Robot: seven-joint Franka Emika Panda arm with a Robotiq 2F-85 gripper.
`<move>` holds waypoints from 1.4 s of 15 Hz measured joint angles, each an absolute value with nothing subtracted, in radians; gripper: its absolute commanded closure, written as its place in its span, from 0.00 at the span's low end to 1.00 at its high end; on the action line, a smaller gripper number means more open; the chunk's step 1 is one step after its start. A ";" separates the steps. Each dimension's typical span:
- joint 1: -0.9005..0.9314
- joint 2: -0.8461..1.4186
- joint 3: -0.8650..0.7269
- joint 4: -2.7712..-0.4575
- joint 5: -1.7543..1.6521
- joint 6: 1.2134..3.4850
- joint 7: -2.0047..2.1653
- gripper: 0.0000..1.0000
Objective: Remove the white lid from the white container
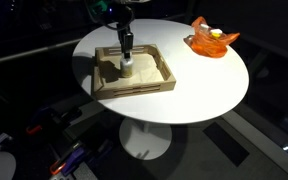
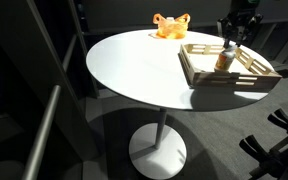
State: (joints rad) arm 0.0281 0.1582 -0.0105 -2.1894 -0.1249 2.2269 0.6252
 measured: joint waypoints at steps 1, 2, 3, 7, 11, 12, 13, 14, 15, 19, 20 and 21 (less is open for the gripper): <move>0.028 0.155 -0.011 -2.195 -0.122 2.244 0.625 0.81; 0.028 0.151 -0.011 -2.204 -0.115 2.263 0.625 0.81; 0.028 0.147 -0.011 -2.212 -0.105 2.283 0.623 0.81; 0.028 0.121 -0.010 -2.259 -0.062 2.360 0.546 0.81; 0.028 0.096 -0.010 -2.289 -0.055 2.373 0.423 0.81; 0.028 0.090 -0.010 -2.291 -0.055 2.369 0.397 0.81; 0.028 0.083 -0.010 -2.292 -0.057 2.361 0.373 0.81; 0.028 0.076 -0.010 -2.292 -0.064 2.351 0.352 0.81; 0.028 0.068 -0.010 -2.291 -0.074 2.340 0.337 0.81; 0.028 0.040 -0.006 -2.273 -0.089 2.270 0.302 0.81; 0.028 0.035 -0.006 -2.260 -0.091 2.245 0.302 0.81; 0.026 0.032 -0.007 -2.246 -0.094 2.220 0.302 0.81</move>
State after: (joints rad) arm 0.0264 0.0316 -0.0066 -2.2459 -0.0937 2.2201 0.3021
